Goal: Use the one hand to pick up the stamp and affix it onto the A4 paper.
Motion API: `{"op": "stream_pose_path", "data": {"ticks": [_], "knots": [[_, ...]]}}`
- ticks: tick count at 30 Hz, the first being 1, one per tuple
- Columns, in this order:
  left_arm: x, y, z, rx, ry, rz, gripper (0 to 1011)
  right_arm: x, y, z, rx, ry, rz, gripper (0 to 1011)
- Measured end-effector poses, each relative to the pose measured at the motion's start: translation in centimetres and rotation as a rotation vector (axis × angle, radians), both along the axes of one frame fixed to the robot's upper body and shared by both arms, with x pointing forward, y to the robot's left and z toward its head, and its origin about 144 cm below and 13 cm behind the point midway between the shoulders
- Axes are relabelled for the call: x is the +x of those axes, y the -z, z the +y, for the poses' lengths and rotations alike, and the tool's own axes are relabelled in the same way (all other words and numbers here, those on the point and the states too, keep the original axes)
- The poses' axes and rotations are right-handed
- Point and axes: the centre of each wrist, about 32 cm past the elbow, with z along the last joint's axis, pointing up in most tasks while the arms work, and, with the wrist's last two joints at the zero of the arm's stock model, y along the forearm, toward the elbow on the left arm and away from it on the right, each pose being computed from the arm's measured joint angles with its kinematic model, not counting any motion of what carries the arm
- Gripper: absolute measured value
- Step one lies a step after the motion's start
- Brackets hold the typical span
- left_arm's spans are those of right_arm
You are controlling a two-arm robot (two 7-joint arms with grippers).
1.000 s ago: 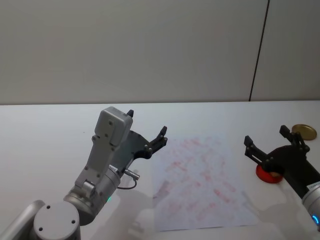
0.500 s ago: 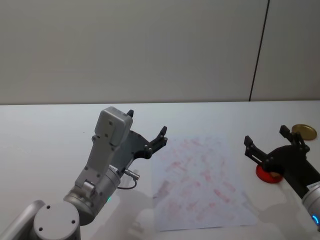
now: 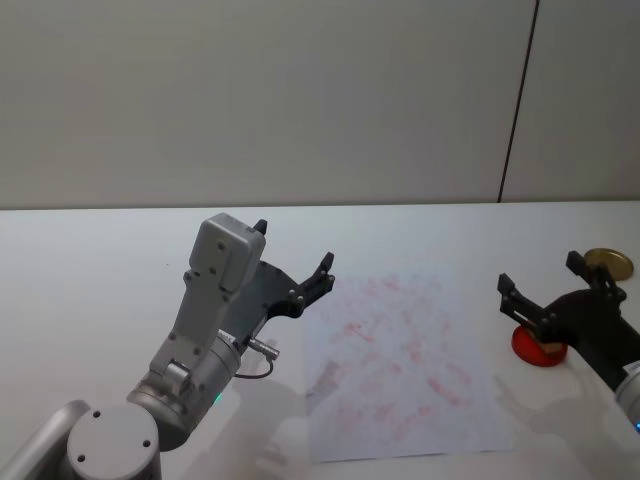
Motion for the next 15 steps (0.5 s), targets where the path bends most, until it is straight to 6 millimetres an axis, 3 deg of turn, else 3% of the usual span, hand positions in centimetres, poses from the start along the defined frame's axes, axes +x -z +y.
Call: {"op": "stream_pose_path", "data": {"ticks": [15], "knots": [[0.0, 0.0, 0.0, 0.0, 0.0, 0.0, 993, 1.4, 1.3, -3.2, -0.04, 0.02, 0.122, 1001]]}}
